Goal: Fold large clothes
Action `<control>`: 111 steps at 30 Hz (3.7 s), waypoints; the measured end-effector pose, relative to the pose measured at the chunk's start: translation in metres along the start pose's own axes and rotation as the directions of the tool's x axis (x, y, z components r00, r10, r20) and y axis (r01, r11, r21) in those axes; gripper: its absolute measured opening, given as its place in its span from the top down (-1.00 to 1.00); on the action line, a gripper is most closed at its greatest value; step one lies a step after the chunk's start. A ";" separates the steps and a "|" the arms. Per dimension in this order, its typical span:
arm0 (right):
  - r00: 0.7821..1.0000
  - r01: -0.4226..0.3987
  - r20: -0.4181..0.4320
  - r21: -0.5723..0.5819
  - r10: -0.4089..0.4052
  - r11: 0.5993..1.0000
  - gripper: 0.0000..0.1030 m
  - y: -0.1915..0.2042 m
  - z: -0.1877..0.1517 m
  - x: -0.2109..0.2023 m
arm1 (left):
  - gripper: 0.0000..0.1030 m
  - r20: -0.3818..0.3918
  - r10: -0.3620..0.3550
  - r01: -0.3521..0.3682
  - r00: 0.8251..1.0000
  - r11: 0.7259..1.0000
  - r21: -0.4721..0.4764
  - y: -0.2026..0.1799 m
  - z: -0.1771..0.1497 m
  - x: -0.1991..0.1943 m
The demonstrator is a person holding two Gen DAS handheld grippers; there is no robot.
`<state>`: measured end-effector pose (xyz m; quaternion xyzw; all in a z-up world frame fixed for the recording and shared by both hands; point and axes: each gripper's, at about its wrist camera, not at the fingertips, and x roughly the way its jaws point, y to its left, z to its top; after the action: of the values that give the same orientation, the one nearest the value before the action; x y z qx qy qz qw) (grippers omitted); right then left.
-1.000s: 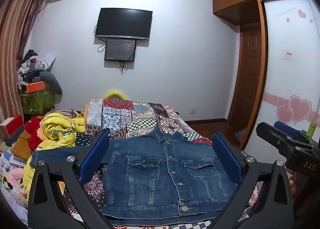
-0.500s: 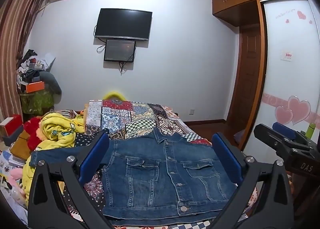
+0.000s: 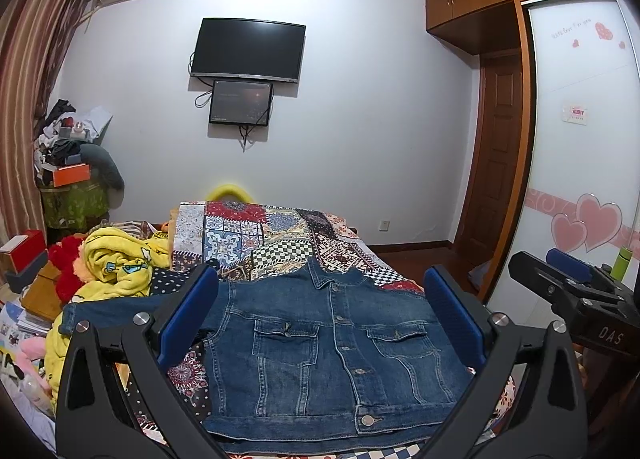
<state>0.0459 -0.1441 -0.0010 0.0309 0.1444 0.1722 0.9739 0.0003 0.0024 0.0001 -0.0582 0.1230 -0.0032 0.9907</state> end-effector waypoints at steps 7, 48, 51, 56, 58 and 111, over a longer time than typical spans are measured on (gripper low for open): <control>1.000 0.003 0.000 0.004 -0.003 1.000 -1.00 -0.002 0.000 -0.001 | -1.00 -0.001 0.003 -0.003 1.000 1.000 0.002 0.000 0.000 0.000; 0.999 0.012 -0.036 0.001 -0.012 1.000 -1.00 -0.002 0.006 0.014 | -1.00 -0.047 0.020 -0.021 0.999 1.000 -0.015 0.016 -0.009 0.025; 0.998 0.012 -0.058 -0.004 -0.012 1.000 -1.00 -0.001 0.002 0.023 | -1.00 -0.065 0.041 -0.042 0.997 0.999 -0.021 0.022 -0.011 0.036; 0.995 0.024 -0.100 -0.022 -0.026 0.999 -1.00 -0.001 -0.005 0.046 | -1.00 -0.098 0.100 -0.104 0.990 0.994 -0.037 0.041 -0.016 0.061; 0.992 0.034 -0.124 -0.036 -0.038 0.999 -1.00 -0.001 -0.009 0.060 | -1.00 -0.120 0.118 -0.125 0.986 0.991 -0.053 0.053 -0.019 0.073; 0.696 -0.148 -0.717 -0.088 0.041 0.985 -1.00 -0.002 -0.080 0.321 | 0.70 -0.611 0.487 -0.667 0.624 0.739 -0.092 0.411 -0.133 0.277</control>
<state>0.3117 -0.0346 -0.1644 -0.0987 0.4956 0.2302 0.8317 0.2336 0.3895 -0.2434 -0.1664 0.4129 0.3220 0.8355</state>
